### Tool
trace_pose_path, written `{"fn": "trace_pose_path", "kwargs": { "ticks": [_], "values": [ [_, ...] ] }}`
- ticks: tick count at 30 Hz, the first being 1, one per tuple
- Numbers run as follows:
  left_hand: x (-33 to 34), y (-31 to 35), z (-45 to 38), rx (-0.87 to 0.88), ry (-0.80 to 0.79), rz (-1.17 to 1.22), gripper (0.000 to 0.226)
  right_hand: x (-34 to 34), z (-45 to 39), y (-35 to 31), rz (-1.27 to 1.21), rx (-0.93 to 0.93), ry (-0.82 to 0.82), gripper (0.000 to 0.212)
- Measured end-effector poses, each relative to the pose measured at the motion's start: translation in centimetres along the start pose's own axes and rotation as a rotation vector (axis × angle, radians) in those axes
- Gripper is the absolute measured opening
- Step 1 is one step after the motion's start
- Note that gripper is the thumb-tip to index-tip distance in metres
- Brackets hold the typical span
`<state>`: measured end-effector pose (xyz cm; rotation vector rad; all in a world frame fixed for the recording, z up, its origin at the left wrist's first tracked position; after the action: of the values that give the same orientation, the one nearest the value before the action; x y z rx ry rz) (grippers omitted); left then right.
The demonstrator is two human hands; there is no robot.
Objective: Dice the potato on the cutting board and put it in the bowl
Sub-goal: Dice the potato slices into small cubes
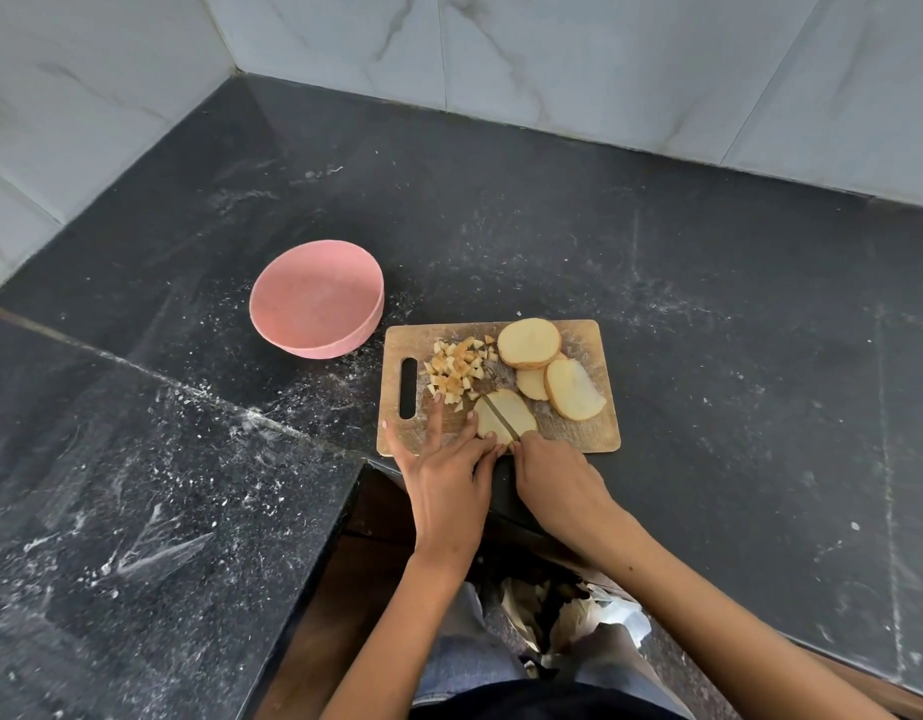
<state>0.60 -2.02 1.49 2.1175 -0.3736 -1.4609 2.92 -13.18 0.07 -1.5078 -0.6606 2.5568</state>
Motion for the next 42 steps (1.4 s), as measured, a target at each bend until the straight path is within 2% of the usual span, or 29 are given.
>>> {"fn": "trace_pose_path", "kwargs": {
  "ticks": [7, 13, 19, 25, 32, 42],
  "values": [
    [0.0, 0.0, 0.0, -0.019, -0.006, -0.029, 0.012, 0.7, 2.2, 1.2, 0.074, 0.02, -0.052, 0.032],
    [0.1, -0.1, 0.2, -0.018, -0.001, -0.013, 0.012, 1.4, 4.9, 3.1, 0.056, 0.041, -0.104, 0.023],
    [0.3, -0.4, 0.4, -0.038, -0.005, -0.015, 0.011, 1.0, 6.0, 3.6, 0.039, 0.038, -0.084, 0.028],
    [0.3, -0.5, 0.6, -0.039, -0.004, -0.003, 0.009, -1.0, 5.3, 2.3, -0.061, -0.005, 0.039, 0.032],
    [0.3, -0.6, 0.6, -0.041, -0.012, 0.001, 0.011, -0.1, 2.1, 0.4, -0.008, -0.017, 0.036, 0.035],
    [0.3, -0.7, 0.4, -0.027, 0.001, 0.011, 0.012, 1.0, 1.3, 0.1, 0.084, 0.055, 0.03, 0.02]
  ]
}}
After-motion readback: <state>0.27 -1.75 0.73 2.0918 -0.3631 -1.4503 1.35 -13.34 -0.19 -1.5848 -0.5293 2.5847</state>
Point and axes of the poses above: each hand's wrist, its own z-axis away from the middle knuckle, its own x-axis out of the palm, y = z × x, the point moved 8 cm from there along -z, towards the middle knuckle, and after that the axes turned 8 degrees about -x, right-handed, at the moved point
